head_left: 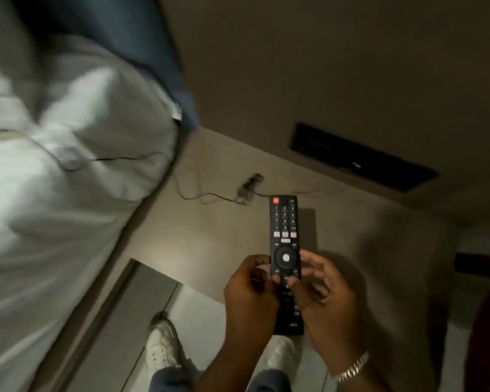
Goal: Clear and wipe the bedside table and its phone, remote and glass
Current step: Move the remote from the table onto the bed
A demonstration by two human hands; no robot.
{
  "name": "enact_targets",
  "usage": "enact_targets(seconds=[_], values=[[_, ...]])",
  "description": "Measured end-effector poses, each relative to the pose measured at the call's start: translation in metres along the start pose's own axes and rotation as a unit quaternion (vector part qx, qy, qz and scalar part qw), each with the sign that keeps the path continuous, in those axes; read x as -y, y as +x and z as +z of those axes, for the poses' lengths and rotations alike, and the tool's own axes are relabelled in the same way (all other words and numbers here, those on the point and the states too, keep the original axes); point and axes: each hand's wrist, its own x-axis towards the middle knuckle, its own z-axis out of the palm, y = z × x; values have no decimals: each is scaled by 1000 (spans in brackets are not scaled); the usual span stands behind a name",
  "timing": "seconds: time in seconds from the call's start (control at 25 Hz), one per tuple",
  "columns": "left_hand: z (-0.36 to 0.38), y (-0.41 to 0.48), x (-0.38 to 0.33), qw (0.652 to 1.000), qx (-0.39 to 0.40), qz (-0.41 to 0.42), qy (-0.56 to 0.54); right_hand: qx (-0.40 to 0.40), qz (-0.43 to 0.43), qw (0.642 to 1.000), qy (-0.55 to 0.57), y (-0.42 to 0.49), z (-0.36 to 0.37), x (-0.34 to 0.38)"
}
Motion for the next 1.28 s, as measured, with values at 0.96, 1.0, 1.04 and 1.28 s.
enact_targets(seconds=[0.96, 1.0, 1.04, 1.28], values=[[-465, -85, 120, 846, -481, -70, -220, 410, -321, 850, -79, -209, 434, 163], [-466, -85, 125, 841, -481, -81, -233, 410, -333, 845, -85, -211, 436, 161], [-467, -85, 129, 834, -486, -90, -244, 414, -340, 839, -92, -213, 439, 161], [-485, -62, 136, 808, -515, -111, -264, 453, -363, 802, -137, -203, 485, 177]])
